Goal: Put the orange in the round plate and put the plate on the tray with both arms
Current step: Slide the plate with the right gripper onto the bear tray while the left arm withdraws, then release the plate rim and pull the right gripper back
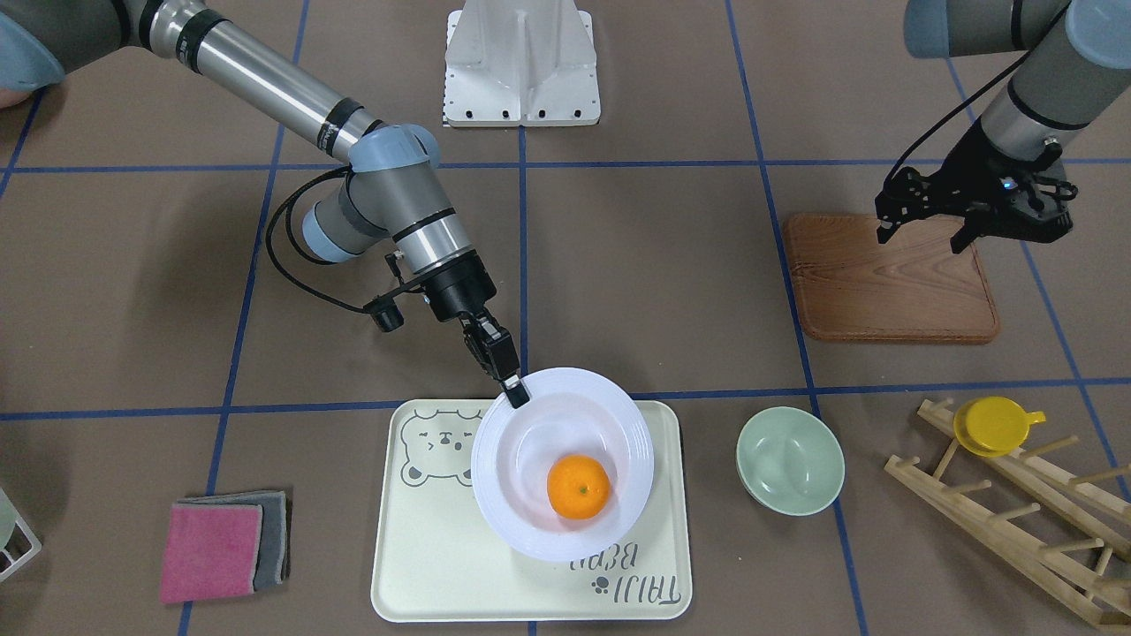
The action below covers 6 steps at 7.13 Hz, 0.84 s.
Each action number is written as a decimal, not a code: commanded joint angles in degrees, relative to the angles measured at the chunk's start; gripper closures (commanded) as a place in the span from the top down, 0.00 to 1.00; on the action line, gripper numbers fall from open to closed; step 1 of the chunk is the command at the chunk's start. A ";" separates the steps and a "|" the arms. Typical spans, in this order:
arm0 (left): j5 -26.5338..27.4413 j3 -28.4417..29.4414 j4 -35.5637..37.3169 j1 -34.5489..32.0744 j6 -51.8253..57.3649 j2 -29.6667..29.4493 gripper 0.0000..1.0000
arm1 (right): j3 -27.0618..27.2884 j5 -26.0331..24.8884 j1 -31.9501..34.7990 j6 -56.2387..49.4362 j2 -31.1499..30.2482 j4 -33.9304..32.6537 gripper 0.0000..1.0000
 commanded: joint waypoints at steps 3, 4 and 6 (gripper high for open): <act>-0.04 0.16 -0.03 0.00 -0.09 0.00 0.94 | -1.07 -0.28 -0.05 1.61 0.29 -5.09 0.57; -0.04 0.16 -0.03 0.00 0.00 0.00 0.94 | -0.28 3.37 0.82 -3.71 0.20 -8.85 0.99; -0.04 -0.02 -0.03 -0.09 0.00 0.00 0.95 | 8.19 20.03 3.97 -30.01 -2.85 -22.50 1.00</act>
